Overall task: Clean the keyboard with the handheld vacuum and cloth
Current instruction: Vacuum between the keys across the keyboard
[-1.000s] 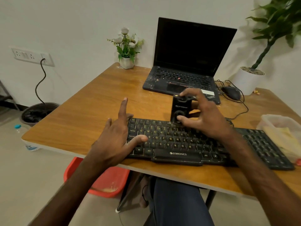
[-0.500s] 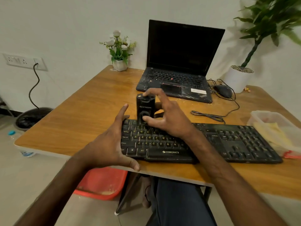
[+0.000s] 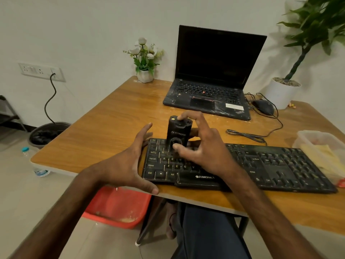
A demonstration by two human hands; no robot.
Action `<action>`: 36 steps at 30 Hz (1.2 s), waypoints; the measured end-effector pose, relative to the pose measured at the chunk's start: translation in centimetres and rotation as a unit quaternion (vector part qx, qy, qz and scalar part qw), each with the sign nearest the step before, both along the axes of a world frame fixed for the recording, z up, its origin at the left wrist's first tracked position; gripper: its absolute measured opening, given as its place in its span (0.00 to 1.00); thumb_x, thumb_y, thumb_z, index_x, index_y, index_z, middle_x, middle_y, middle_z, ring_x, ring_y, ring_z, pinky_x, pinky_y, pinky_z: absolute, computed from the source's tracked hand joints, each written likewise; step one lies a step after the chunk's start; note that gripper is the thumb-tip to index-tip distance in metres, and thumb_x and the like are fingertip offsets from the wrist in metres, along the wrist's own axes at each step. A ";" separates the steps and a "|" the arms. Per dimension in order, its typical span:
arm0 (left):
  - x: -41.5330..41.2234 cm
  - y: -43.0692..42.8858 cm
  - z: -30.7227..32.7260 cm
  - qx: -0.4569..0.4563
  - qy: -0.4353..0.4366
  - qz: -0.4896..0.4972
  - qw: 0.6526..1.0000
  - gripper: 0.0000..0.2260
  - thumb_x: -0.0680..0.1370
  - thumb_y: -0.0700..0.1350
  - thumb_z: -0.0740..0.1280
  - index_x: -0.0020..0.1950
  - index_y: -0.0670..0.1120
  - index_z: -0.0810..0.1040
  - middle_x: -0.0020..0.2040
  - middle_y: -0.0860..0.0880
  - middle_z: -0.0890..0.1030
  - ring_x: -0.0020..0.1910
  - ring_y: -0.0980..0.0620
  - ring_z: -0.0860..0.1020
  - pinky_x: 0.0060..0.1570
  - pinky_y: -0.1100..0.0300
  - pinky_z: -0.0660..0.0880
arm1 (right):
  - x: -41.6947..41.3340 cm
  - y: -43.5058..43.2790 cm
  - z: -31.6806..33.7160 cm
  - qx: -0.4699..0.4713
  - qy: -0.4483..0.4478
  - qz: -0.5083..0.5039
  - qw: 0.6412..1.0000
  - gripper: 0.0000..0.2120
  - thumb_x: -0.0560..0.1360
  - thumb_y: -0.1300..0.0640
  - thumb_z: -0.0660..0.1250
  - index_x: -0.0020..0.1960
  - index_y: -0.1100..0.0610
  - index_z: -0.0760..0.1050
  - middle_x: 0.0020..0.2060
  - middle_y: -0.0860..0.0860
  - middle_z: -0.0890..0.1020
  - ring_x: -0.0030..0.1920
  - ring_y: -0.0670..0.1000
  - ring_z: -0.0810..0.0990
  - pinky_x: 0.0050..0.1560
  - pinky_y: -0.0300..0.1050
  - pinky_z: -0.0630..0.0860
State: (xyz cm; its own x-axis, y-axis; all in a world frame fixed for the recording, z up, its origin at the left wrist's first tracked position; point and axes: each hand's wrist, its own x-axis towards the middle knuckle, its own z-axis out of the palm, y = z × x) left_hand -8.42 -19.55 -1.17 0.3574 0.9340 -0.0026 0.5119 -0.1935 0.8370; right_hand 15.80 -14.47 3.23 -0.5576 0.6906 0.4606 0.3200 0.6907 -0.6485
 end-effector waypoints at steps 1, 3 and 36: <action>-0.2 0.1 0.0 -0.005 -0.002 -0.006 1.000 0.71 0.56 0.56 0.87 0.76 0.69 0.32 0.81 0.57 0.54 0.78 0.60 0.59 0.75 0.54 0.64 | -0.5 -0.8 -0.2 -0.015 0.002 0.025 1.000 0.29 0.73 0.58 0.75 0.65 0.42 0.62 0.52 0.42 0.77 0.44 0.47 0.84 0.37 0.44 0.84; -0.5 0.3 -0.4 -0.005 0.011 -0.005 1.000 0.70 0.56 0.57 0.87 0.80 0.59 0.36 0.77 0.58 0.64 0.74 0.59 0.67 0.72 0.53 0.69 | -1.8 -2.7 -0.5 -0.014 0.003 0.095 0.995 0.29 0.73 0.58 0.75 0.65 0.42 0.63 0.51 0.44 0.78 0.44 0.49 0.84 0.37 0.45 0.83; -0.6 0.1 -0.1 0.050 0.040 0.020 0.998 0.67 0.54 0.68 0.81 0.76 0.69 0.34 0.79 0.57 0.61 0.79 0.54 0.59 0.78 0.41 0.54 | -4.3 2.6 0.7 0.005 -0.044 0.040 0.998 0.29 0.73 0.59 0.74 0.68 0.47 0.63 0.54 0.49 0.80 0.45 0.48 0.85 0.36 0.48 0.84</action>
State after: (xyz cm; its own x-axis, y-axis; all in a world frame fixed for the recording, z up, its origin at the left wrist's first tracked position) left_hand -9.00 -19.45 -1.29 0.3228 0.9443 0.0649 0.5849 -0.2529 0.7707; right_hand 11.51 -11.91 3.92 -0.6486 0.6381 0.4150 0.3189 0.7228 -0.6131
